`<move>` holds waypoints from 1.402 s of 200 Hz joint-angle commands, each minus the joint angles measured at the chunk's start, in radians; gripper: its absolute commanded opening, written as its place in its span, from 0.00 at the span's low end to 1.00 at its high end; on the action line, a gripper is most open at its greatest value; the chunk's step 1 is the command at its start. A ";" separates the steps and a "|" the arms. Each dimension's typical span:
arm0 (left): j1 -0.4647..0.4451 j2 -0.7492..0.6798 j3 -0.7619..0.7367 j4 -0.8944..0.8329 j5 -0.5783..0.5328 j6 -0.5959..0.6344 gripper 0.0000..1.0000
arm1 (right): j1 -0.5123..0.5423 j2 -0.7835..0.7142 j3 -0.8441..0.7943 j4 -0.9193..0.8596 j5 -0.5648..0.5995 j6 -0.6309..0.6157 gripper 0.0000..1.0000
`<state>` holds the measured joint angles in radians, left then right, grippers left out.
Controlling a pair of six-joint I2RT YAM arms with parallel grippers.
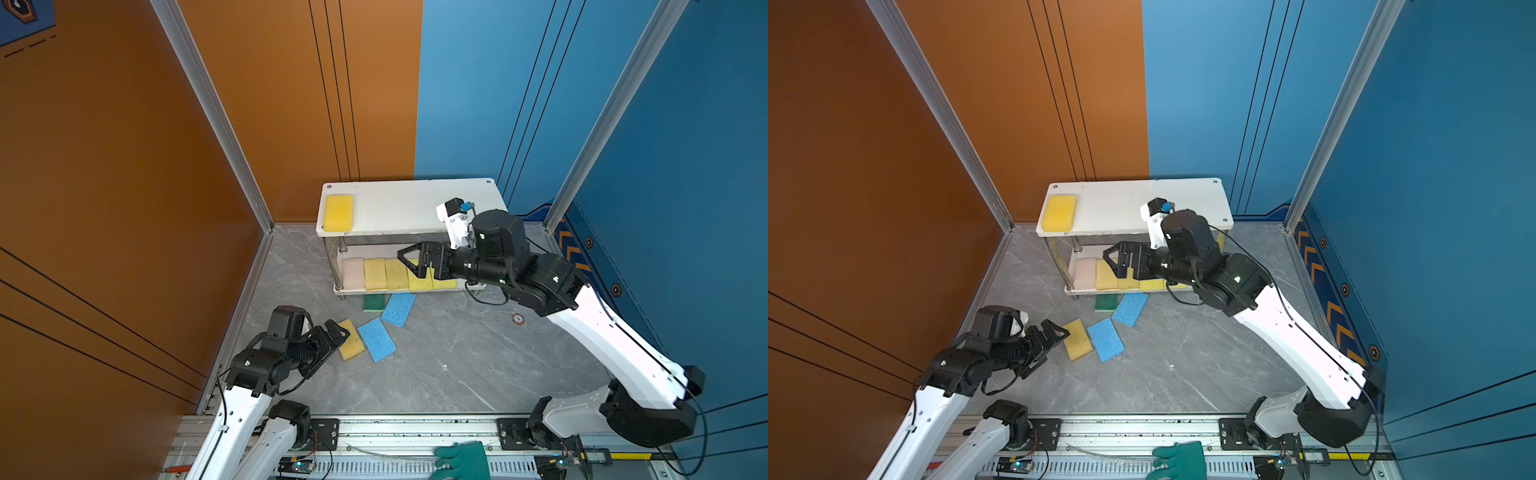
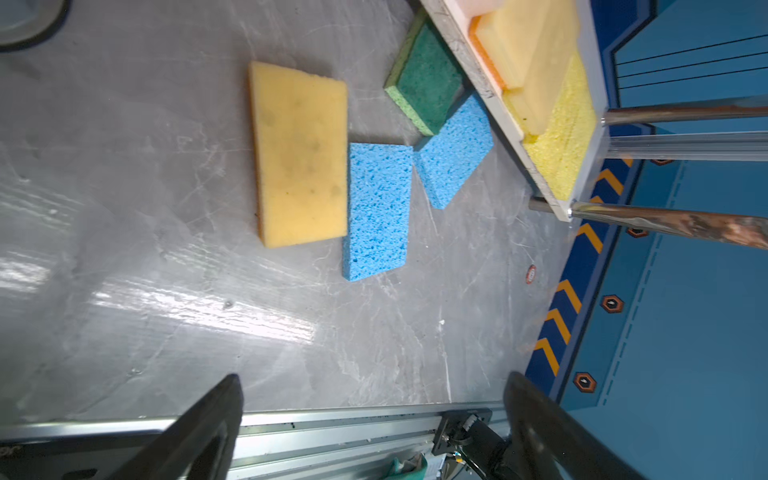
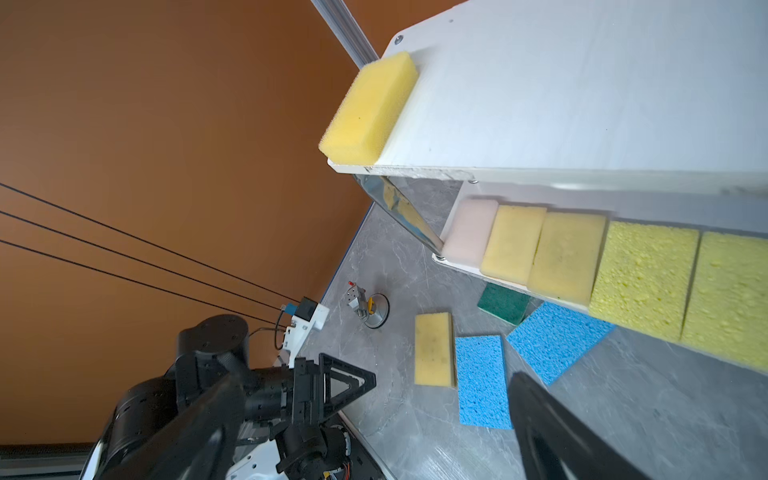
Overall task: Place and organize the cleaning sponges onto the shelf
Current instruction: 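Open the right gripper and draw back while the left gripper reaches the table sponge, then close the left gripper on the yellow sponge with orange scrub layer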
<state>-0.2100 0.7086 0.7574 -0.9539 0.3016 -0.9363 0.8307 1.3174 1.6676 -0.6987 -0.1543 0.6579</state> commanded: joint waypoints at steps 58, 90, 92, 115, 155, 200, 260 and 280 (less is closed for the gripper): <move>0.066 0.243 -0.137 0.216 -0.039 0.097 0.73 | -0.005 -0.192 -0.452 0.016 0.015 0.094 1.00; 0.077 0.310 -0.199 0.380 -0.013 0.079 0.73 | -0.005 -0.179 -0.530 0.060 -0.032 0.117 1.00; 0.079 0.315 -0.202 0.384 -0.012 0.079 0.73 | -0.004 -0.178 -0.534 0.065 -0.037 0.120 1.00; 0.098 0.371 -0.214 0.450 -0.006 0.082 0.71 | -0.001 -0.175 -0.580 0.108 -0.057 0.148 1.00; 0.136 0.498 -0.209 0.557 0.033 0.096 0.65 | -0.001 -0.173 -0.609 0.122 -0.060 0.160 1.00; 0.145 0.576 -0.175 0.575 0.038 0.121 0.53 | -0.005 -0.170 -0.614 0.122 -0.055 0.165 1.00; 0.156 0.608 -0.181 0.575 0.050 0.148 0.25 | -0.008 -0.155 -0.603 0.122 -0.051 0.172 1.00; 0.161 0.601 -0.185 0.574 0.063 0.152 0.20 | -0.007 -0.151 -0.600 0.122 -0.048 0.175 1.00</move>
<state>-0.0601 1.3056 0.5659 -0.3714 0.3374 -0.8032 0.8257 1.1526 1.0645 -0.5903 -0.2058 0.8169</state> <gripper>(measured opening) 0.213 0.999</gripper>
